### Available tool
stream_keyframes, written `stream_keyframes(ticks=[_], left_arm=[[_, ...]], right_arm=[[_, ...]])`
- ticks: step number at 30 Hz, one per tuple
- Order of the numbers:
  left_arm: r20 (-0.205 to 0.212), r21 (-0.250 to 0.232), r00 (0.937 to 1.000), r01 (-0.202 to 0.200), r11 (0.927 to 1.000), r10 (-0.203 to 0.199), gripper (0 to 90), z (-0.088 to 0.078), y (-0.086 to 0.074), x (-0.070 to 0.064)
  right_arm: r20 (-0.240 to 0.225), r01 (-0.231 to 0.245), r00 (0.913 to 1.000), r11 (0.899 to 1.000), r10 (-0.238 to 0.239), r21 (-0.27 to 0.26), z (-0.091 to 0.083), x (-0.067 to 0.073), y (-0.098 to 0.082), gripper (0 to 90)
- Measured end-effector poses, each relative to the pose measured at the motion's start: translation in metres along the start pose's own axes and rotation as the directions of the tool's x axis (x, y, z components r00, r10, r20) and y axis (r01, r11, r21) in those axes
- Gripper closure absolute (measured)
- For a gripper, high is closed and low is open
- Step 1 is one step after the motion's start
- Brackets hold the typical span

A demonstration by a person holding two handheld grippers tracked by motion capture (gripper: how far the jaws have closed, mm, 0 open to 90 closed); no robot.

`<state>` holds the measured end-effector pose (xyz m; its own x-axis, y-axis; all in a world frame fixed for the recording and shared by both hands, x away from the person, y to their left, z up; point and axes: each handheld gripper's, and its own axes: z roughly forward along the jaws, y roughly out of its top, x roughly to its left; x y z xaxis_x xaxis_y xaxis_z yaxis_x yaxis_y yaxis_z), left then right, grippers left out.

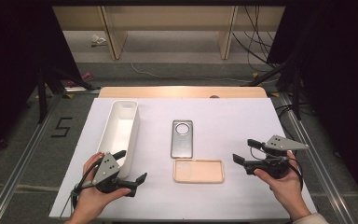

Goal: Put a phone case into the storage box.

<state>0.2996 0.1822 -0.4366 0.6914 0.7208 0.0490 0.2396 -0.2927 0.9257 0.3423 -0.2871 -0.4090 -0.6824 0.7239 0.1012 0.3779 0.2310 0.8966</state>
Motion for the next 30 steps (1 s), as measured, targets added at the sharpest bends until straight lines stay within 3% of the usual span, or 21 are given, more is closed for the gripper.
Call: stream_keyframes(ticks=[8,15,16,19,20,21,22,23,25,26,27,28,29,30], left_arm=[[-0.009,0.005,0.9999,-0.012,0.9999,0.012,0.0,-0.001,0.0,0.003],[-0.006,0.01,0.9999,-0.013,0.9999,0.013,0.0,0.0,-0.001,0.004],[-0.005,0.011,0.9999,-0.014,0.9998,0.014,0.0,0.0,-0.001,0.004],[-0.005,0.015,0.9998,-0.019,0.9997,0.019,0.0,0.001,-0.001,0.004],[-0.005,0.015,0.9998,-0.019,0.9997,0.019,0.0,0.001,-0.001,0.004],[-0.006,0.016,0.9998,-0.02,0.9997,0.02,0.0,0.001,-0.001,0.004],[-0.005,0.016,0.9998,-0.02,0.9997,0.02,0.0,0.001,-0.001,0.003],[-0.003,0.018,0.9998,-0.021,0.9996,0.021,0.0,0.001,-0.001,0.003],[0.0,0.02,0.9998,-0.021,0.9996,0.021,0.0,0.001,-0.001,0.002],[0.001,0.021,0.9997,-0.025,0.9995,0.025,0.0,0.002,-0.001,0.002],[0.002,0.021,0.9997,-0.026,0.9994,0.026,0.0,0.002,-0.001,0.002],[0.004,0.02,0.9997,-0.026,0.9995,0.026,0.0,0.002,-0.001,0.001],[0.005,0.02,0.9996,-0.026,0.9995,0.026,0.0,0.002,-0.001,0.001],[0.005,0.02,0.9996,-0.027,0.9994,0.027,0.0,0.002,-0.001,0.001]], right_arm=[[-0.004,0.009,1.0,1.0,-0.009,0.012,0.001,0.001,0.0,16.2],[-0.033,0.088,0.9958,0.993,-0.086,0.083,0.012,0.005,0.002,16.2],[-0.048,0.132,0.9907,0.984,-0.127,0.122,0.019,0.008,0.005,16.2],[-0.056,0.187,0.9819,0.971,-0.181,0.151,0.028,0.014,0.011,16.3],[-0.056,0.187,0.9819,0.971,-0.181,0.151,0.028,0.014,0.011,16.3],[-0.068,0.222,0.9747,0.959,-0.213,0.176,0.036,0.018,0.015,16.3],[-0.068,0.222,0.9747,0.959,-0.213,0.176,0.036,0.018,0.015,16.3],[-0.085,0.258,0.9657,0.944,-0.245,0.204,0.044,0.022,0.019,16.5],[-0.094,0.29,0.9568,0.929,-0.275,0.232,0.054,0.026,0.024,17.1],[-0.094,0.29,0.9568,0.929,-0.275,0.232,0.054,0.026,0.024,17.1],[-0.11,0.317,0.9479,0.915,-0.299,0.25,0.066,0.03,0.028,17.2],[-0.11,0.317,0.9479,0.915,-0.299,0.25,0.066,0.03,0.028,17.2],[-0.13,0.347,0.9377,0.895,-0.322,0.282,0.078,0.035,0.033,17.9],[-0.13,0.347,0.9377,0.895,-0.322,0.282,0.078,0.035,0.033,17.9]])
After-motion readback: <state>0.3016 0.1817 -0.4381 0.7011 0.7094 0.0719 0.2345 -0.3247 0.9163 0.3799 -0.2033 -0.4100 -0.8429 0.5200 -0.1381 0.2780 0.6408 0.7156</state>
